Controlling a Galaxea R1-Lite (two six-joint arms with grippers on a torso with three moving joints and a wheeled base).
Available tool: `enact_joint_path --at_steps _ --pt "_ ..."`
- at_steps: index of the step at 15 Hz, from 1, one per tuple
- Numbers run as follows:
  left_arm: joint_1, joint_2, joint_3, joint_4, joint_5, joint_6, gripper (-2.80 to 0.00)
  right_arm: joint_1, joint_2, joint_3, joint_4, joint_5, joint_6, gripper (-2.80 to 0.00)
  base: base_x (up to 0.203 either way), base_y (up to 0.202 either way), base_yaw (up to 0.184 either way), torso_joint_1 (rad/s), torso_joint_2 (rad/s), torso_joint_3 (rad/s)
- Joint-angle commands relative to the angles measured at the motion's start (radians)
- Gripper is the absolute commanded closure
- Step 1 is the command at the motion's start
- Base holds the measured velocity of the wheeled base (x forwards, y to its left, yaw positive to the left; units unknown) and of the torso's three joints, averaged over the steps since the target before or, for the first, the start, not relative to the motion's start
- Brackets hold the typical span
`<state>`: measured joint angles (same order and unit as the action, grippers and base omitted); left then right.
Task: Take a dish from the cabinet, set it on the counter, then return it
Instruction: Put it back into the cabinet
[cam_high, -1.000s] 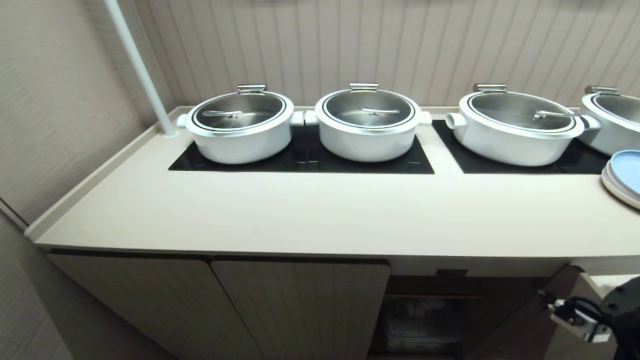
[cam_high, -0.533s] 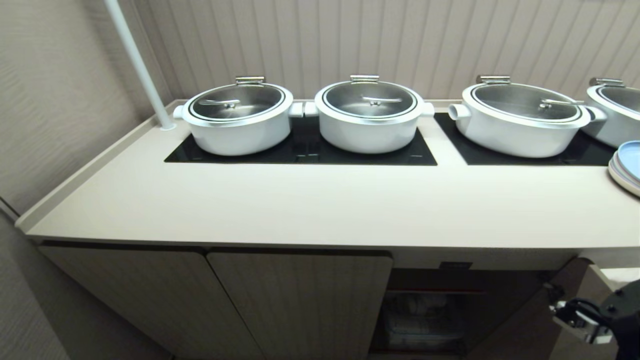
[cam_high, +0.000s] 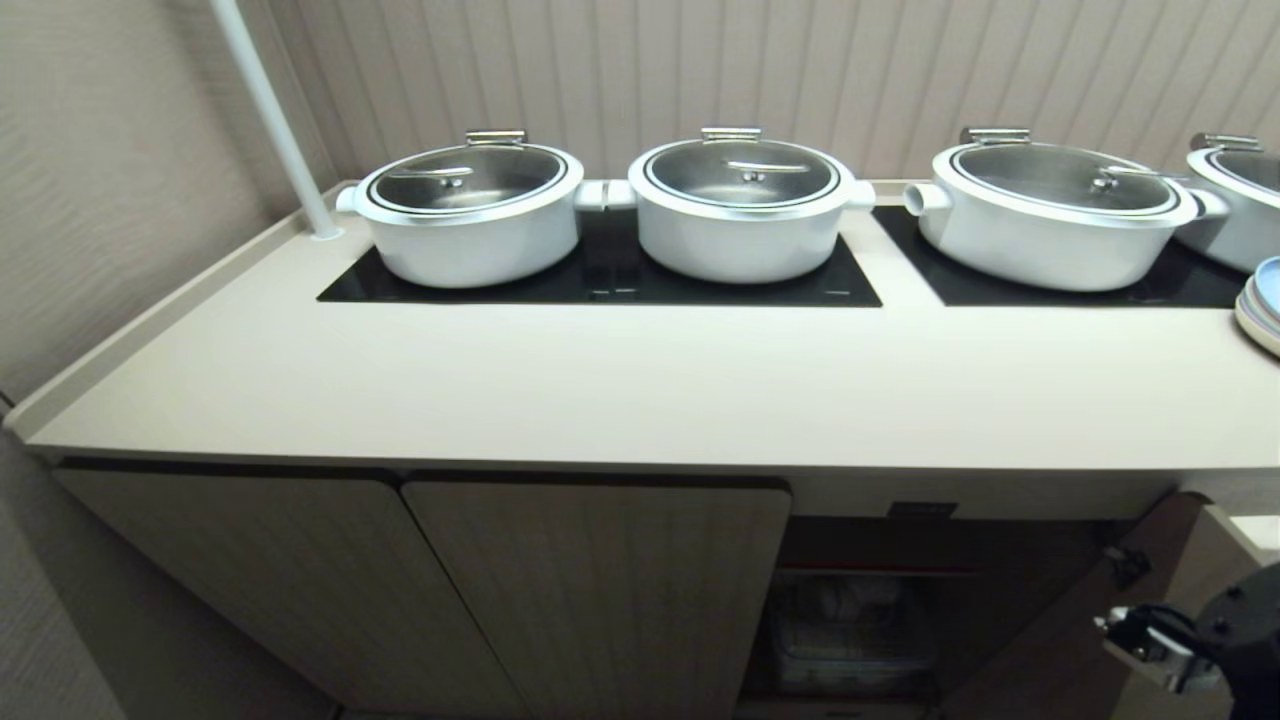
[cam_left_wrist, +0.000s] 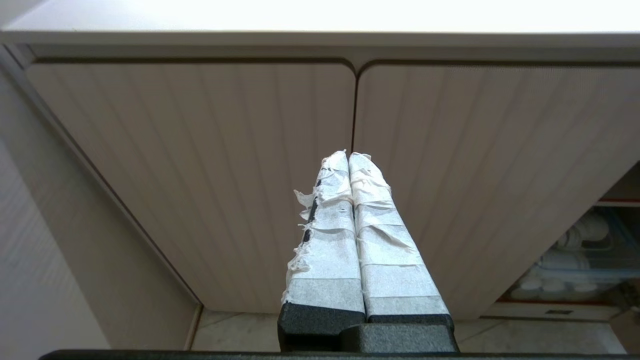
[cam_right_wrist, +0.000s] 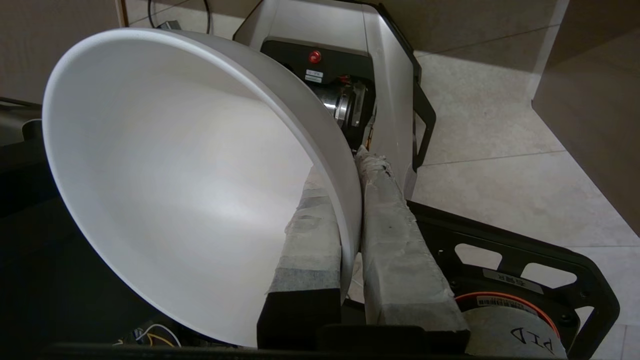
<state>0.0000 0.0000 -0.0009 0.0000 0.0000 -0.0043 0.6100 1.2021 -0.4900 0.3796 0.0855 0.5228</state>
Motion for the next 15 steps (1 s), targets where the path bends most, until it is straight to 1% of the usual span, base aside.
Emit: enact_joint_path --at_steps 1,3,5,15 --pt "0.0 0.0 0.001 0.0 0.0 0.0 0.0 0.002 0.0 -0.001 0.002 0.0 0.003 0.0 0.0 0.0 0.0 -0.152 0.35 0.196" --pt "0.0 0.0 -0.001 0.0 0.0 0.0 0.0 0.002 -0.009 0.001 0.005 0.002 0.005 0.0 0.0 0.0 0.0 -0.164 0.37 0.197" --pt "0.0 0.0 0.001 0.0 0.0 0.0 0.0 0.002 -0.02 0.01 0.007 0.002 0.025 0.0 0.0 0.0 0.0 -0.218 0.5 0.264" --pt "0.0 0.0 0.001 0.0 0.0 0.0 0.0 0.002 -0.027 0.016 0.007 0.002 0.023 0.0 0.0 0.0 0.0 -0.234 0.54 0.302"
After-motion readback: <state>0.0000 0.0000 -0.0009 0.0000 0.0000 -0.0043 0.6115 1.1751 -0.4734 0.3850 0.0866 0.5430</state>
